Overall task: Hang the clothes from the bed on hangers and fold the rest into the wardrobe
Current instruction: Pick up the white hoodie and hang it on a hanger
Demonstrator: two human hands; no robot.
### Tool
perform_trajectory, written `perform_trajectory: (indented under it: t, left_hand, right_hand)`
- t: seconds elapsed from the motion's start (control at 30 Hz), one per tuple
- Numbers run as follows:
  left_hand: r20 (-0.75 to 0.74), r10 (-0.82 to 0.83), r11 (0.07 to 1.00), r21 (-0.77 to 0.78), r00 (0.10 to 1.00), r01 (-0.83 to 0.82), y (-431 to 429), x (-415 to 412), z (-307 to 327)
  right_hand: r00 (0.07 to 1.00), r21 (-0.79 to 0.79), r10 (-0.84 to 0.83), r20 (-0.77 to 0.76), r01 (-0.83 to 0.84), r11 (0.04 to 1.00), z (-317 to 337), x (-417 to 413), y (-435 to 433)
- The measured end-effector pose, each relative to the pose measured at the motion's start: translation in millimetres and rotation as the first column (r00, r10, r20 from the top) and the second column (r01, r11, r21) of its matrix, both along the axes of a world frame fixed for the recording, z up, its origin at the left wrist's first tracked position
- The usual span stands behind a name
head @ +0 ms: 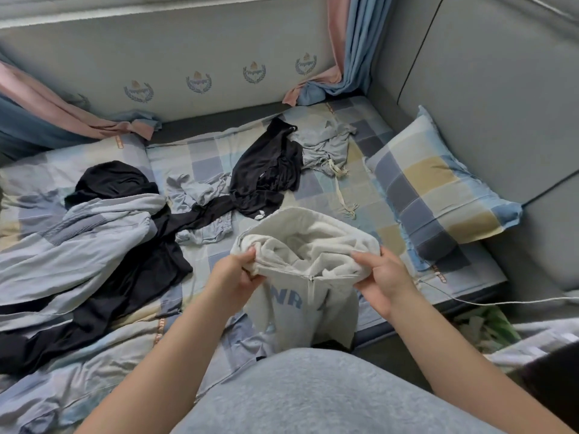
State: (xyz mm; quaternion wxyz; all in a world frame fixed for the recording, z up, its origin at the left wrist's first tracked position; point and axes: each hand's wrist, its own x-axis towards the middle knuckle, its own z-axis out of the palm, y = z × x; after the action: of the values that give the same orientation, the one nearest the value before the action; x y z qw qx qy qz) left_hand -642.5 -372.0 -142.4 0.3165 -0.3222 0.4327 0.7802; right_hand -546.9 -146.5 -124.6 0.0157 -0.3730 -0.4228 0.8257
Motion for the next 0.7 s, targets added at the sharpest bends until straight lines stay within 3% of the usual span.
perform_trajectory:
  t: [0.07,0.13,0.2,0.27,0.33,0.4,0.53,0.63,0.7]
  left_hand:
    - [0.026,-0.041,0.997,0.062,0.999,0.039,-13.3,4.7,17.0]
    - [0.002,-0.109,0.991,0.077,0.994,0.108,-27.2,11.2,31.8]
    - [-0.07,-0.204,0.977,0.054,0.976,0.208,-44.7,17.3,44.3]
    - [-0.173,-0.392,0.919,-0.026,0.903,0.394,-63.9,25.2,53.9]
    - [-0.224,-0.551,0.833,-0.083,0.804,0.547,-84.5,35.8,61.4]
    - [-0.22,-0.623,0.779,-0.089,0.75,0.621,-107.1,44.0,61.5]
    - [-0.185,-0.676,0.737,-0.176,0.713,0.652,-154.8,43.2,46.7]
    - [-0.177,-0.652,0.746,-0.324,0.737,0.582,-186.1,31.2,21.3]
    - [-0.124,-0.645,0.731,-0.389,0.754,0.561,-201.5,29.9,-1.4]
  right_hand:
    - [0.982,0.025,-0.166,0.085,0.165,0.986,-14.7,8.2,-12.1]
    - [0.953,0.087,-0.24,0.184,0.227,0.97,-28.7,18.1,-31.1]
    - [0.926,0.054,-0.169,0.337,0.161,0.986,-43.2,26.4,-58.0]
    - [0.903,-0.143,0.012,0.429,0.054,0.988,-53.8,32.4,-95.0]
    - [0.881,-0.305,0.168,0.443,-0.029,0.952,-61.8,36.2,-139.0]
    - [0.894,-0.397,0.196,0.404,-0.021,0.917,-74.8,39.0,-183.1]
    - [0.952,-0.429,0.048,0.304,0.092,0.899,-93.1,41.1,-245.0]
    - [0.903,-0.356,-0.148,0.404,0.304,0.884,-99.9,62.8,-256.1]
    - [0.875,-0.301,-0.289,0.388,0.417,0.858,-95.9,89.2,-255.4]
